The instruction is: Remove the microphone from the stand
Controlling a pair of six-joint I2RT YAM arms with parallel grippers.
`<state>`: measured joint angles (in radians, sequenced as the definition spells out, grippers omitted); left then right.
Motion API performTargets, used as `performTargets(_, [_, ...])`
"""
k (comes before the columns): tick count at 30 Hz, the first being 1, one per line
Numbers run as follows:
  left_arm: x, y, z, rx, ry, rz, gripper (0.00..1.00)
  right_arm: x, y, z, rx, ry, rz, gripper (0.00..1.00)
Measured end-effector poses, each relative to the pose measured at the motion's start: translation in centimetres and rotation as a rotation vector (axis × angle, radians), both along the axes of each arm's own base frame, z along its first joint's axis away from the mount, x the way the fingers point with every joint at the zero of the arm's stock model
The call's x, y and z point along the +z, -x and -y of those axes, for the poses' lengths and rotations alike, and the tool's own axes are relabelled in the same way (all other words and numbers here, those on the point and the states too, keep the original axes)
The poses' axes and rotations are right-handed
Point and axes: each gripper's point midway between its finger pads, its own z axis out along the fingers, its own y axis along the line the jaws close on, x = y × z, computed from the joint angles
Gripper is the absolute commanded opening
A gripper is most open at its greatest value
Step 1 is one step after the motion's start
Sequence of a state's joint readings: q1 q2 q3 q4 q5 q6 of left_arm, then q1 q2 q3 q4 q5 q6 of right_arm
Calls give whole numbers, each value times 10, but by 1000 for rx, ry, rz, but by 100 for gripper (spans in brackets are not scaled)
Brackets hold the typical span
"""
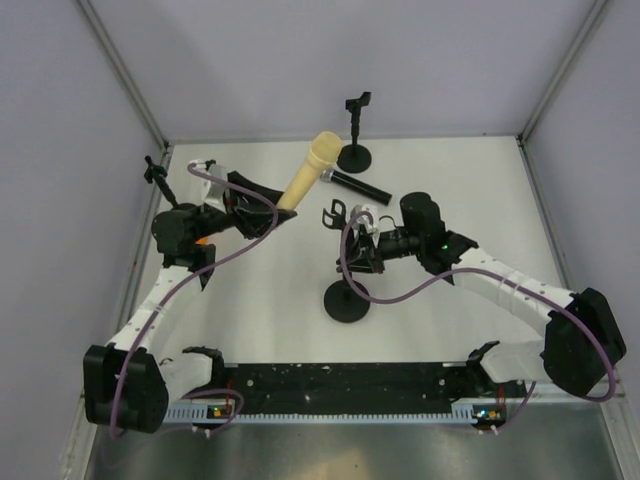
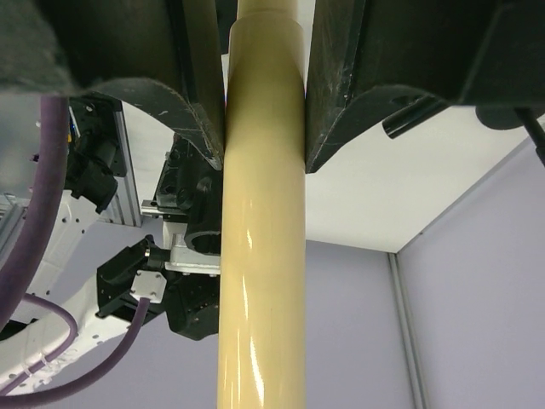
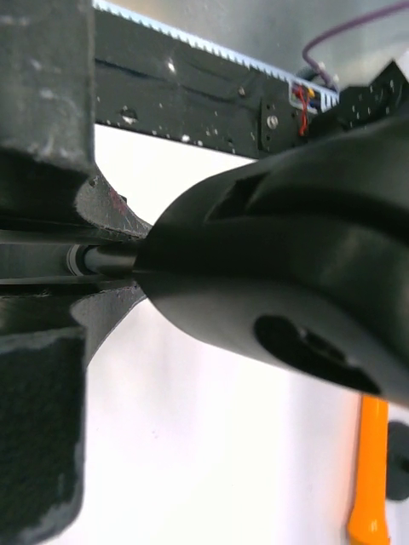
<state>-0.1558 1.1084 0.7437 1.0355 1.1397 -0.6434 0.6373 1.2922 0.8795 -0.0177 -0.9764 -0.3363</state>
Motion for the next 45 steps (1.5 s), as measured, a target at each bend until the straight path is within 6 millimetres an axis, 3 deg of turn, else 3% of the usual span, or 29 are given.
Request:
performTargets(13, [8, -6, -13, 68, 47, 1, 0, -8, -54, -1, -288, -24, 128, 1])
performTargets(20, [7, -6, -15, 79, 53, 6, 0, -15, -65, -2, -325, -12, 139, 36])
performTargets(26, [6, -5, -16, 80, 54, 7, 0, -8, -67, -5, -321, -30, 174, 86])
performTargets(29, [6, -4, -15, 79, 55, 6, 0, -2, -66, -5, -314, -29, 186, 96])
performTargets(33, [7, -3, -15, 76, 58, 5, 0, 24, -58, -1, -296, -54, 221, 98])
performTargets(40, [8, 5, -14, 47, 46, 26, 0, 102, -34, 9, -234, -165, 306, 98])
performTargets(45, [13, 18, -9, -15, 27, 39, 0, 147, -24, 14, -203, -192, 306, 96])
